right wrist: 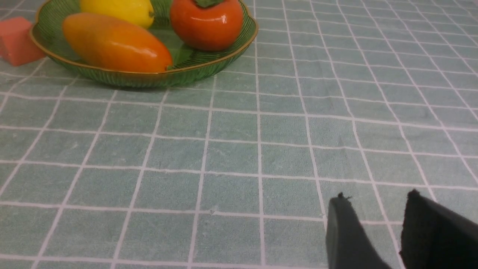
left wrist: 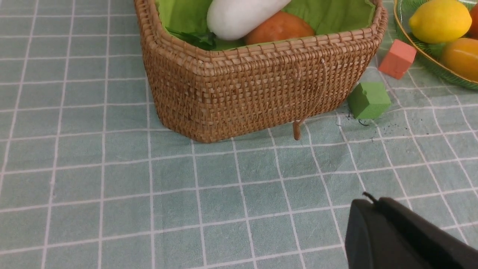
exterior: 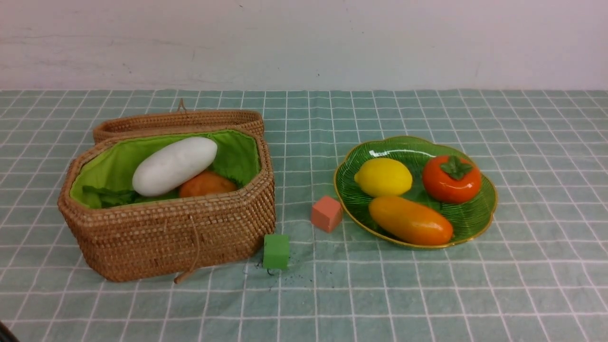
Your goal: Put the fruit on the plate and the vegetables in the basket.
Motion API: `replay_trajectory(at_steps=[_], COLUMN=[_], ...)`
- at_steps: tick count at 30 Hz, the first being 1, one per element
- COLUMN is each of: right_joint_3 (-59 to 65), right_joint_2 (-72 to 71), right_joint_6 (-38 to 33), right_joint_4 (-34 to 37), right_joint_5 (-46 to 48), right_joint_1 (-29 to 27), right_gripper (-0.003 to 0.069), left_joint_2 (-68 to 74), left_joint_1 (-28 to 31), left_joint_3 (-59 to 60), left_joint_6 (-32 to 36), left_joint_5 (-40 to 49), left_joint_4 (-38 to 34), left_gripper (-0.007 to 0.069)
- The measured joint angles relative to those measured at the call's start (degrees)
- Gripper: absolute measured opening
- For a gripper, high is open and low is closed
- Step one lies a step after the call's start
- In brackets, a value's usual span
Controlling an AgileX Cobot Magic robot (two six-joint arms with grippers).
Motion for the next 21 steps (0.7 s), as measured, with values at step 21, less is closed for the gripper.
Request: replay_trajectory(at_steps=[21], right_joint_3=[0.0], right_joint_2=[0.0], right_joint_6=[0.0], right_joint_4=[0.0], right_joint_5=[0.1], right_joint_1=[0.0], right_gripper=[0.0241], left_joint_2=[-21.8], left_joint_1=[4.5], left_joint_3=[36.0], left_joint_6=[0.0], left_joint_5=[-29.7], left_joint_4=[0.9], left_gripper=[-0.0002])
